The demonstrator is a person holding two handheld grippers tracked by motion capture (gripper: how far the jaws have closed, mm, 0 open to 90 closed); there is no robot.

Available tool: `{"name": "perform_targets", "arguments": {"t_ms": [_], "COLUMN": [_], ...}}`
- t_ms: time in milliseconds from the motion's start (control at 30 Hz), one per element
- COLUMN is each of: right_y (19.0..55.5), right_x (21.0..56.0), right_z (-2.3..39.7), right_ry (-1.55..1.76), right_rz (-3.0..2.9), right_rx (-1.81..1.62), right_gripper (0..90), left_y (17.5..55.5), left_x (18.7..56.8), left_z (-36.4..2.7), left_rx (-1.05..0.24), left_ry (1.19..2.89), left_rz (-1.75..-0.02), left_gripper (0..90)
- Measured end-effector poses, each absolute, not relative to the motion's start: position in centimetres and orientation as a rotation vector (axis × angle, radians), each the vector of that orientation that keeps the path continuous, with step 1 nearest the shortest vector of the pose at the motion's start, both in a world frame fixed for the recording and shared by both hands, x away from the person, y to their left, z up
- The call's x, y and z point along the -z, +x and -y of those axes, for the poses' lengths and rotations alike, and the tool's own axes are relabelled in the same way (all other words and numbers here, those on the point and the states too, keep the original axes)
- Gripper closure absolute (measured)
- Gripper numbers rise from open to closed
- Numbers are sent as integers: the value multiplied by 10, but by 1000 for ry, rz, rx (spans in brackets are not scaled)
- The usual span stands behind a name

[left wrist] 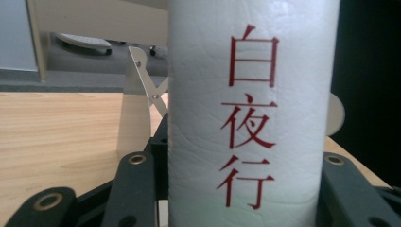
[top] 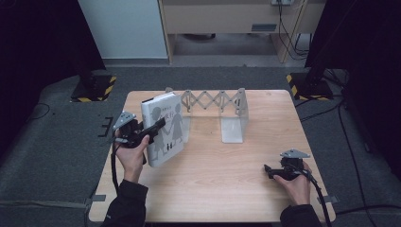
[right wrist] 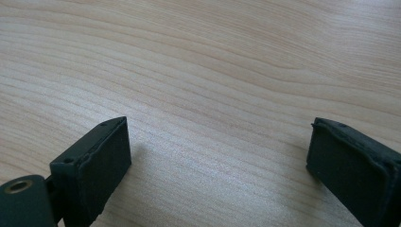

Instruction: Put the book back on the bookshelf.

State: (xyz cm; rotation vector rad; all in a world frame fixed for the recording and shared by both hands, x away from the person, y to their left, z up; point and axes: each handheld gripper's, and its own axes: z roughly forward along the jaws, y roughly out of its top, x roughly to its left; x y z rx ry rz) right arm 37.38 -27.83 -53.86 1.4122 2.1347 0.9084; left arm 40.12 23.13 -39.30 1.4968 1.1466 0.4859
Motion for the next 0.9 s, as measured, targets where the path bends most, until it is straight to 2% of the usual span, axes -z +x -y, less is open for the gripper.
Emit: {"name": "perform_targets", "arguments": {"t_ms": [367,900], "right_y": [374,374], "right_x": [538,538], "right_z": [278,278], "right_ry": [1413,1413], "right_rz": [-2137,-2138], "right_rx": [-908,-908], "right_gripper": [74,74], "left_y": [432,450], "left_x": [396,426], "left_z": [-207,-193], "left_rx": [-588,-607], "left_ry": [1501,1479], "left_rz": [-1167,-1191], "left_gripper": [527,524]}}
